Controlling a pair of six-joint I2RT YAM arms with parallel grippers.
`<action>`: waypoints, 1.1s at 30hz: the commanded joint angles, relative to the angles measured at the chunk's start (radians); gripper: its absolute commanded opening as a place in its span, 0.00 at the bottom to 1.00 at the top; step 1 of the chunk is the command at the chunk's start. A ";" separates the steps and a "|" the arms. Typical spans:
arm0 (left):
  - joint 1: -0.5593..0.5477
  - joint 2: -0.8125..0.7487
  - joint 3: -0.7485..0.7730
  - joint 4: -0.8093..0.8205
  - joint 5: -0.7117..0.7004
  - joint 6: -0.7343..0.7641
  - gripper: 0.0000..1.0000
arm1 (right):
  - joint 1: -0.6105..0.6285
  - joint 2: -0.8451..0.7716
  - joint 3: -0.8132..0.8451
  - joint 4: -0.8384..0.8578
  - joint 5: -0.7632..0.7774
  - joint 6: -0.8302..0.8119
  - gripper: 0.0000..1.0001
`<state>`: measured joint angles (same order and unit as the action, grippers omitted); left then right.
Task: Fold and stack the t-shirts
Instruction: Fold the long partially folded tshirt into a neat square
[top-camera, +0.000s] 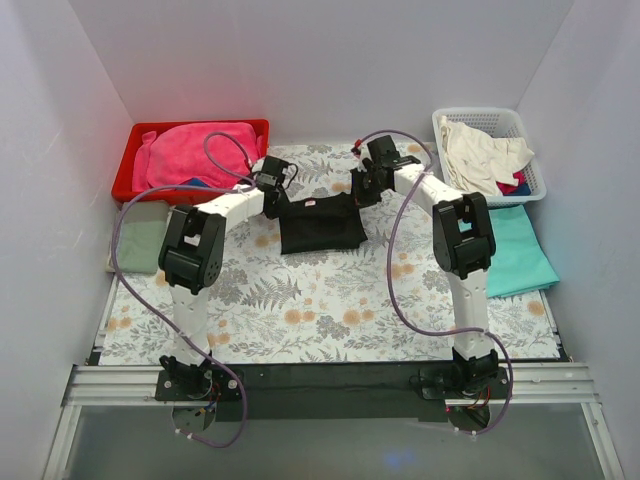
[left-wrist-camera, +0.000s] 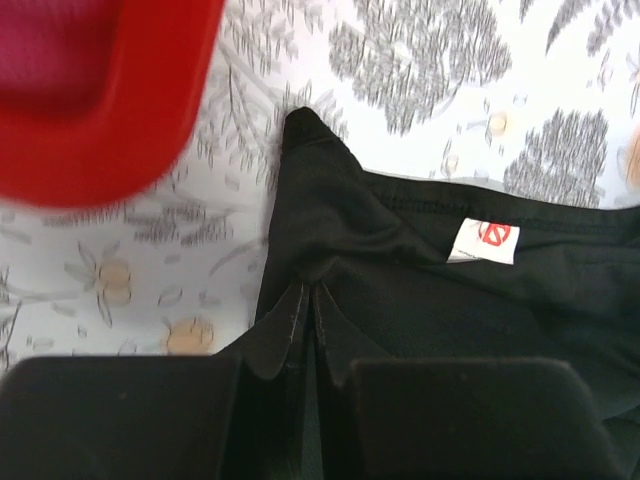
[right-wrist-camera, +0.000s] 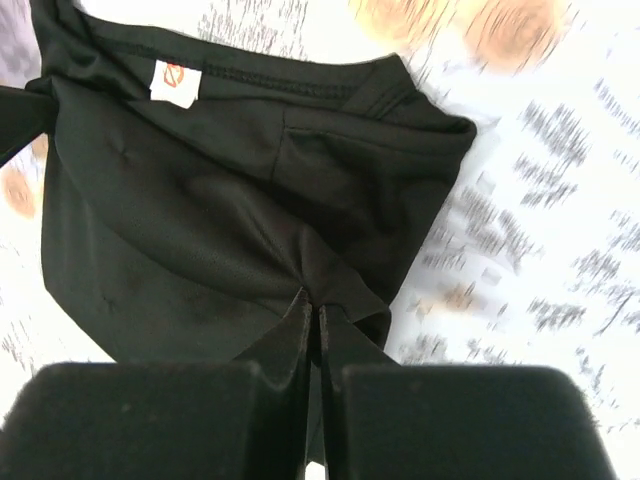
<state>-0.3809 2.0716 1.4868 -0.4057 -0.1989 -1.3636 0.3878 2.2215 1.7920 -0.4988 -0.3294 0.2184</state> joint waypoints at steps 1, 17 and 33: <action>0.027 0.015 0.114 -0.033 -0.054 0.014 0.00 | -0.027 0.030 0.105 0.022 -0.033 0.021 0.06; 0.043 -0.031 0.265 -0.056 0.149 0.089 0.33 | -0.070 -0.092 0.091 0.025 -0.068 0.052 0.58; -0.007 0.057 0.228 -0.130 0.250 0.051 0.27 | -0.006 -0.034 0.030 0.037 -0.063 0.056 0.54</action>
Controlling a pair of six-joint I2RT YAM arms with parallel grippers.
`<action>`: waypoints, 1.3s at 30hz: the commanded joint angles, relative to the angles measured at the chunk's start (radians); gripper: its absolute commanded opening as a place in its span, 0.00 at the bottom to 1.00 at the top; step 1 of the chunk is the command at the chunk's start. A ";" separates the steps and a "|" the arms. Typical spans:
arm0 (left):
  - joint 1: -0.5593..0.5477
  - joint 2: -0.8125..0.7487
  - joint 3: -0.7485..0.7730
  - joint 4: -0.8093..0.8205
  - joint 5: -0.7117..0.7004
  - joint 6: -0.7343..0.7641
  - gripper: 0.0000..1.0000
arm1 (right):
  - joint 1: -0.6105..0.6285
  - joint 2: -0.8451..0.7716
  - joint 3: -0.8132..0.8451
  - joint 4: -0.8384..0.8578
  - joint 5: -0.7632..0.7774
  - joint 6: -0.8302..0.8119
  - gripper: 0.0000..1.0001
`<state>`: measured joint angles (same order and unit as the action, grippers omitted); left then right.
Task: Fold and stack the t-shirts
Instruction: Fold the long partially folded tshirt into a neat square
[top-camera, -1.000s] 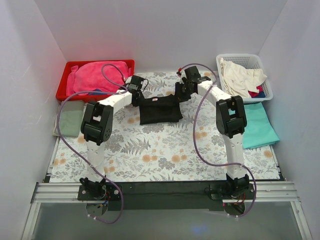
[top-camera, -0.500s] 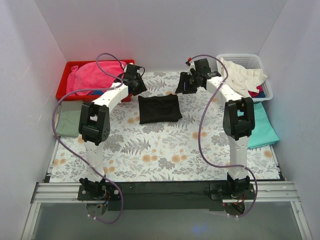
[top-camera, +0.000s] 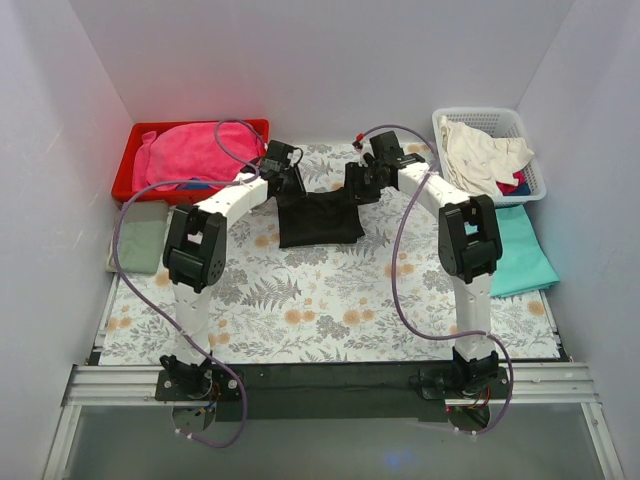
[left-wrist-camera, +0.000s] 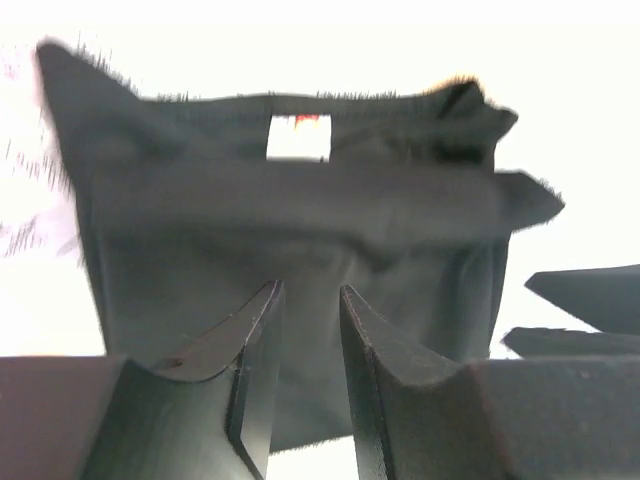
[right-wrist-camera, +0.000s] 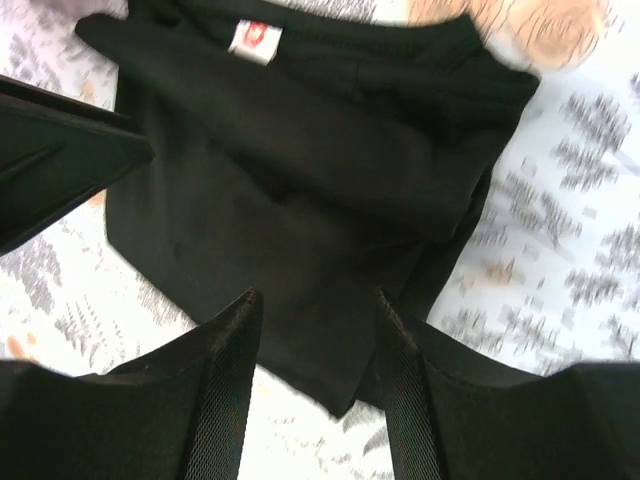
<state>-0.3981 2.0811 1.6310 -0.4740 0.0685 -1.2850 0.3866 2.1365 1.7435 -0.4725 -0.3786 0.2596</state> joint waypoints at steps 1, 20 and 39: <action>0.010 0.060 0.104 -0.061 -0.024 -0.037 0.27 | -0.003 0.080 0.096 0.011 -0.011 0.018 0.54; 0.021 0.258 0.311 -0.046 -0.194 -0.048 0.26 | -0.017 0.312 0.383 0.021 0.049 0.087 0.52; 0.016 -0.088 0.159 -0.057 -0.134 0.095 0.35 | -0.112 -0.021 0.050 0.031 -0.098 0.014 0.82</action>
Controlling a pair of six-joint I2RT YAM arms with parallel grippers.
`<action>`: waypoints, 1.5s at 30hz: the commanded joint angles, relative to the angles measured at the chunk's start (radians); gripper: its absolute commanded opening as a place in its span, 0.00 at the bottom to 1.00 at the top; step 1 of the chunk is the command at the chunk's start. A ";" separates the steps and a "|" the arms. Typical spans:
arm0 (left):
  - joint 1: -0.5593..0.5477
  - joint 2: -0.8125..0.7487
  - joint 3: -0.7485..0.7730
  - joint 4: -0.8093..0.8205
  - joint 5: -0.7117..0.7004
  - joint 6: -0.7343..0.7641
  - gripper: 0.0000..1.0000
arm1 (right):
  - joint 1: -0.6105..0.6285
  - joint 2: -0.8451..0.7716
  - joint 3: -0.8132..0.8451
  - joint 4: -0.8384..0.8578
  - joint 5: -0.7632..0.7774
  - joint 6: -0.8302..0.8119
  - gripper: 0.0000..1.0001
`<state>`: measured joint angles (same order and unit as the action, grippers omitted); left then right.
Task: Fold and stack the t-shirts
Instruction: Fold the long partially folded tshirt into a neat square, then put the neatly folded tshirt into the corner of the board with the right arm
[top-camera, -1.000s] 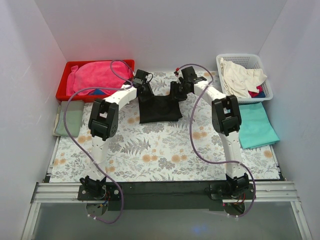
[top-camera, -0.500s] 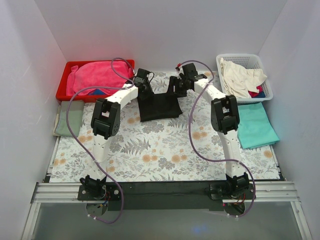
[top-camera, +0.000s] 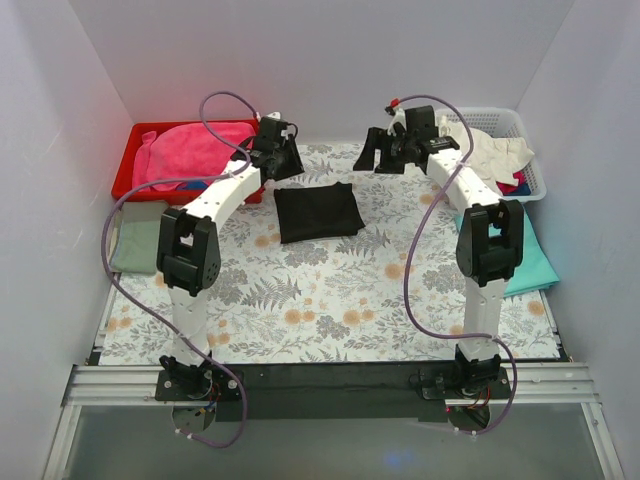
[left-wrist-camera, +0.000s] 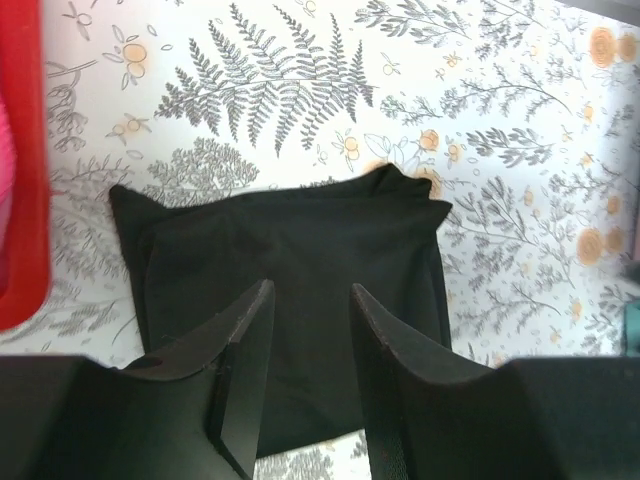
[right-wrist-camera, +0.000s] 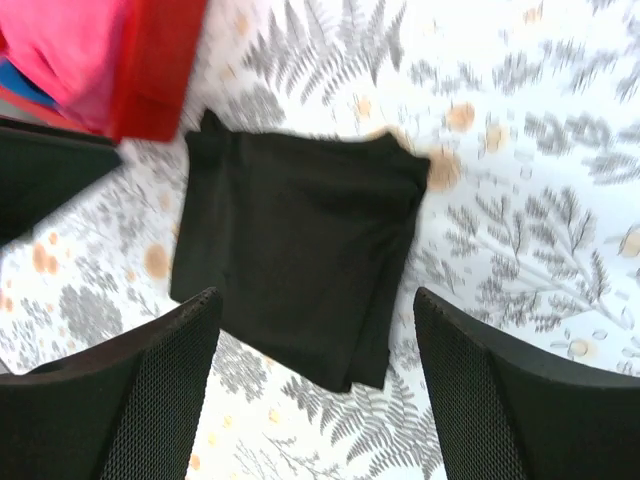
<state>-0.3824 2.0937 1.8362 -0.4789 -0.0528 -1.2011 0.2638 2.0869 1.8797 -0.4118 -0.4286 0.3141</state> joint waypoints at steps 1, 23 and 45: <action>0.002 -0.116 -0.064 -0.059 -0.018 0.002 0.35 | 0.011 0.025 -0.103 -0.035 -0.044 -0.049 0.82; 0.086 -0.399 -0.347 -0.090 0.025 -0.064 0.36 | 0.023 0.182 -0.274 0.051 -0.235 -0.113 0.89; 0.114 -0.488 -0.405 -0.101 0.025 -0.066 0.36 | 0.118 0.315 -0.222 -0.048 -0.049 -0.101 0.38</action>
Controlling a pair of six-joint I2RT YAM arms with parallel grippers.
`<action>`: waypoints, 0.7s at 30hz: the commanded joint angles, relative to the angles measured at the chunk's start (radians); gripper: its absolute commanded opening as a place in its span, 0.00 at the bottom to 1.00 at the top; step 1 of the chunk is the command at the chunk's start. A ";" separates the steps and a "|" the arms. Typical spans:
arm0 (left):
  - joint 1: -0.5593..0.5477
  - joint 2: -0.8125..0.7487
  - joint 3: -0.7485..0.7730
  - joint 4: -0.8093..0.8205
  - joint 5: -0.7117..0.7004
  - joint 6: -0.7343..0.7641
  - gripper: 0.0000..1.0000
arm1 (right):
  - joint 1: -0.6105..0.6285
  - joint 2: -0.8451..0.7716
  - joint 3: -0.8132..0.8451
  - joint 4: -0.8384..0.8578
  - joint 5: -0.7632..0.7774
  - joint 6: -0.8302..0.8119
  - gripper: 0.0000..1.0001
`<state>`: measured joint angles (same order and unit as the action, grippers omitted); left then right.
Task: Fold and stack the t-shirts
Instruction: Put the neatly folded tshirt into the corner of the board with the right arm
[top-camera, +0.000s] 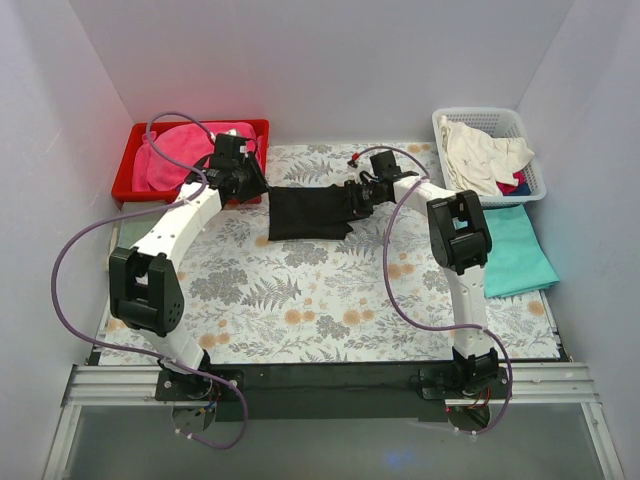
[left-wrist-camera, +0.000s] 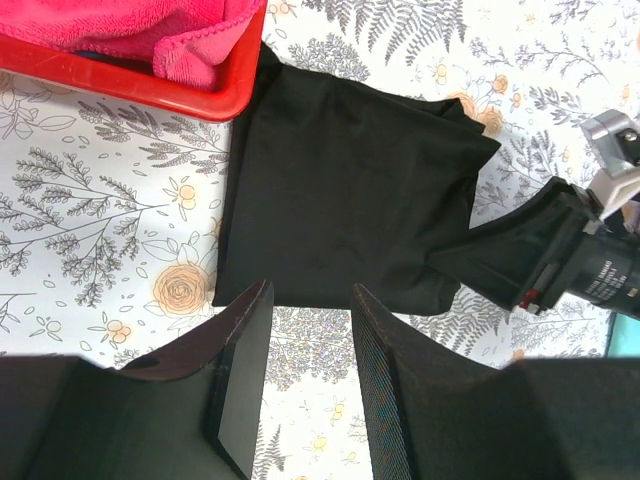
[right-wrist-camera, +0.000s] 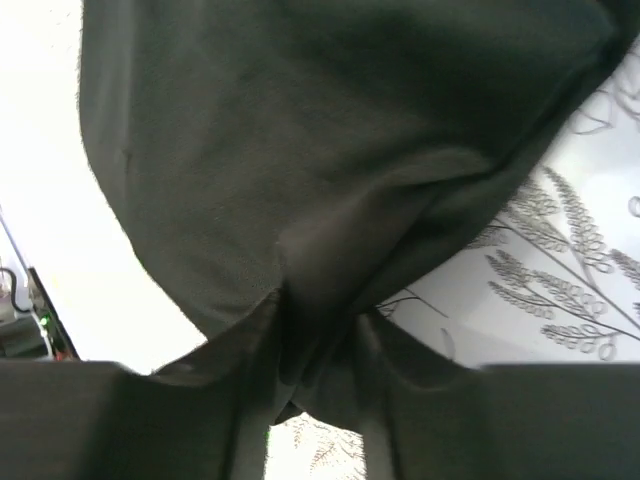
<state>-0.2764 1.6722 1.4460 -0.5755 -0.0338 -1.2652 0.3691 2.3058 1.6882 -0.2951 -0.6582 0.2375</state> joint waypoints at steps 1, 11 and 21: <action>0.009 -0.069 -0.019 -0.004 0.008 -0.003 0.36 | 0.011 0.098 -0.025 -0.173 0.198 -0.026 0.28; 0.020 -0.094 -0.038 -0.004 0.008 0.007 0.36 | 0.013 0.018 -0.094 -0.228 0.290 -0.055 0.01; 0.029 -0.091 -0.049 0.020 0.023 0.027 0.36 | 0.011 -0.295 -0.404 -0.289 0.528 -0.070 0.01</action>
<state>-0.2550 1.6398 1.4021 -0.5671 -0.0246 -1.2575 0.3824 2.0377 1.3781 -0.4072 -0.3580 0.2195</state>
